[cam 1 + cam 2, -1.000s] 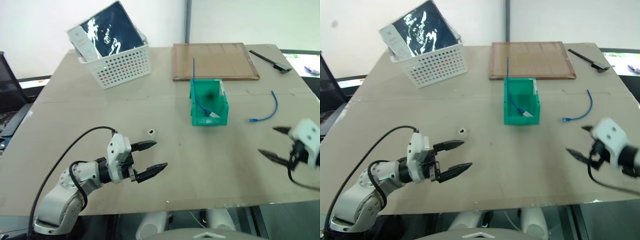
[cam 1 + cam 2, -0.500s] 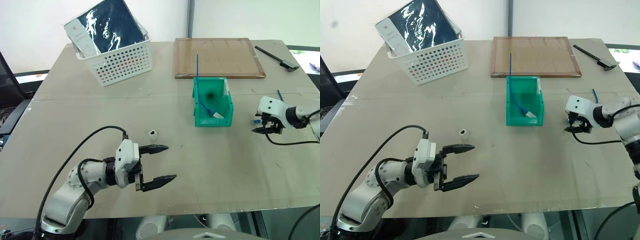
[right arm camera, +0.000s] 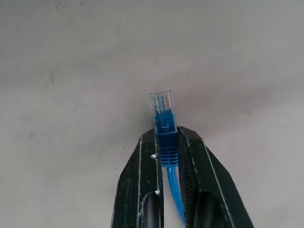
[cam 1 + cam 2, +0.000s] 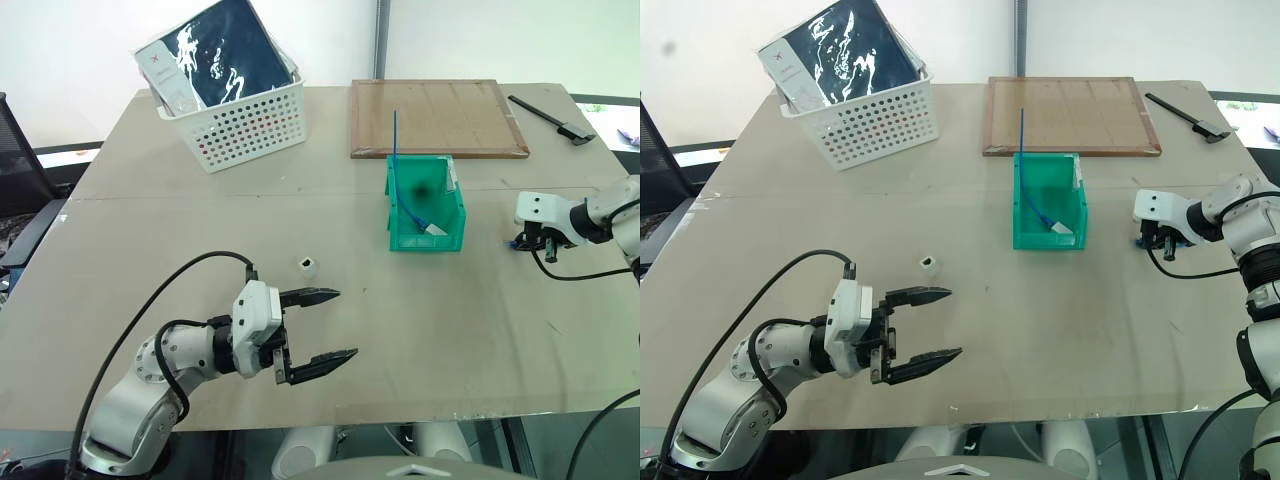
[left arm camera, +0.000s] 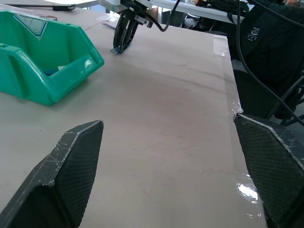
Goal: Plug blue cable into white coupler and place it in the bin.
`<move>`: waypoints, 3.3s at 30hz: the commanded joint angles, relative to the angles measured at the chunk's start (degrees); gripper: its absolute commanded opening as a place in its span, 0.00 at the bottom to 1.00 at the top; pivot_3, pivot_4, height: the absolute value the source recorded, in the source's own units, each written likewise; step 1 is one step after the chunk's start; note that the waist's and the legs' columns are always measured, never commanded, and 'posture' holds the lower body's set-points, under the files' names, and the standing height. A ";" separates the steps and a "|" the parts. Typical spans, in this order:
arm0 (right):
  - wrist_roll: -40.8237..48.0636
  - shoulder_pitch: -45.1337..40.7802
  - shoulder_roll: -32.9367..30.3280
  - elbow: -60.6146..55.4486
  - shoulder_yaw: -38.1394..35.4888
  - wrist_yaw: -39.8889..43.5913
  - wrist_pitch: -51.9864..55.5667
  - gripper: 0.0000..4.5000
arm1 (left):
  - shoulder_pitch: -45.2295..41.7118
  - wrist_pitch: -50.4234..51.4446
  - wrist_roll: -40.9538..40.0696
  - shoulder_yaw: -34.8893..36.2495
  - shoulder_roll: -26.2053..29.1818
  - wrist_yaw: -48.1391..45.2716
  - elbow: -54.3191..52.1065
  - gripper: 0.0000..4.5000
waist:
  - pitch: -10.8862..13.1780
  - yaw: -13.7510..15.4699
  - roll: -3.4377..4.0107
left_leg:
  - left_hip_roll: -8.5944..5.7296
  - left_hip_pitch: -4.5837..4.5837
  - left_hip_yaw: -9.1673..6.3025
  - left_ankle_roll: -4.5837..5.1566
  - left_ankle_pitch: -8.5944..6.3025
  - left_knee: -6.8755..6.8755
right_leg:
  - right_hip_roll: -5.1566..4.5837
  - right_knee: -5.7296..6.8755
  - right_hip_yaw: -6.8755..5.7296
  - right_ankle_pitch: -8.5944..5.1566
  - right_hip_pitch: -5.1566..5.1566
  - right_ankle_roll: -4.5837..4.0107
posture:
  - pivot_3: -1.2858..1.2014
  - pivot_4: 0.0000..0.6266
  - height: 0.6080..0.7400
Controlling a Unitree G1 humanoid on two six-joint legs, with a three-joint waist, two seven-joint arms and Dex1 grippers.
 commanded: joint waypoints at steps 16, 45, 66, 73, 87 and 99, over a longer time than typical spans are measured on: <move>3.83 14.82 13.48 -68.29 12.33 -6.17 47.70 0.01 | -3.58 -3.38 5.07 0.07 1.19 -0.43 6.84 1.00 | -0.12 0.16 0.14 | 0.12 -0.10 -0.05 -0.05 -0.04 0.12 | 0.14 0.04 -0.01 0.07 -0.18 0.01 | 0.52 0.24 1.00; 23.10 81.47 21.13 -100.90 -40.73 -25.48 22.85 0.99 | -36.18 2.01 24.39 -22.94 -4.82 -3.89 27.46 1.00 | -0.29 -0.29 0.04 | 0.08 0.20 0.13 0.15 -0.14 0.11 | 0.19 0.56 0.25 -0.07 -0.11 0.24 | 0.52 0.24 1.00; 32.66 93.31 27.01 -105.70 -39.15 -39.30 27.78 1.00 | -41.04 -4.47 27.38 -26.20 -8.87 -12.20 34.06 0.01 | -0.29 0.01 0.01 | 0.23 0.62 0.12 0.18 -0.17 0.11 | 0.26 0.56 0.26 -0.15 0.30 0.27 | 0.52 0.24 1.00; 61.10 89.02 34.62 -105.70 -36.87 -57.43 36.58 1.00 | -43.24 -17.27 19.04 -17.72 -16.17 -11.40 33.16 0.01 | -0.29 0.06 0.02 | 0.26 0.58 0.05 0.18 -0.17 0.09 | 0.00 0.53 0.22 -0.14 0.28 0.23 | 0.52 0.24 1.00; 80.41 61.95 39.36 -99.25 -28.29 -84.97 34.72 0.81 | -46.24 -32.96 24.15 -15.86 -20.54 -4.81 38.73 0.00 | -0.30 -0.16 0.01 | 0.15 0.63 0.14 0.17 -0.16 0.08 | 0.25 0.47 0.28 0.01 0.32 0.05 | 0.52 0.24 1.00; 83.46 55.83 38.64 -95.63 -26.63 -87.96 32.19 0.26 | -45.44 -34.59 24.45 -16.25 -20.48 -3.96 39.44 0.00 | -0.30 -0.17 0.02 | 0.15 0.65 0.09 0.18 -0.16 0.06 | 0.31 0.49 0.27 0.01 0.32 0.03 | 0.52 0.24 1.00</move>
